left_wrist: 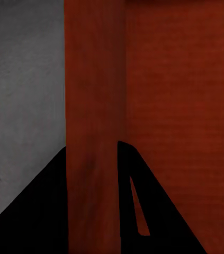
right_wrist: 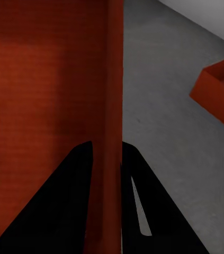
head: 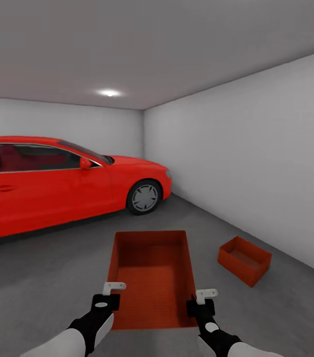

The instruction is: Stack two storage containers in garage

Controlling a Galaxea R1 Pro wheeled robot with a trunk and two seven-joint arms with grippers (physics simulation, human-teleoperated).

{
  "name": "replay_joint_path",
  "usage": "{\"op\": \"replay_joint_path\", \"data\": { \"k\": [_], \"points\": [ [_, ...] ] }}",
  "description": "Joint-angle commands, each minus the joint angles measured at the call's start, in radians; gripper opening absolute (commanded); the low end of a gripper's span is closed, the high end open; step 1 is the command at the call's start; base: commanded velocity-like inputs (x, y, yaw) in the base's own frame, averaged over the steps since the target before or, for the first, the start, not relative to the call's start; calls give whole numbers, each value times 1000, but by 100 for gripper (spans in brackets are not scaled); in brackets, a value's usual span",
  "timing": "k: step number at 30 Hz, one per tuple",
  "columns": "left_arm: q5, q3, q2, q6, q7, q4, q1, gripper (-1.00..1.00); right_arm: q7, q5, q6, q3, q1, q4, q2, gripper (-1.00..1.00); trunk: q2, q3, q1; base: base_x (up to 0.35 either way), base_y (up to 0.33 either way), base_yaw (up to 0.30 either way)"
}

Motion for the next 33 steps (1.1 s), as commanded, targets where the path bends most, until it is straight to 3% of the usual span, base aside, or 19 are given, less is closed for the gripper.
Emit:
{"op": "replay_joint_path", "data": {
  "k": [1,33],
  "points": [
    [57,26,-7,2,-4,-7,-1,-100,4,-11,-3,21,-1,2,0,-100,-1,-2,1,305,196,-285],
    [57,27,-7,2,-4,-7,-1,-100,4,-9,-3,21,-1,2,1,-100,-1,-12,1,305,196,-285]
  ]
}}
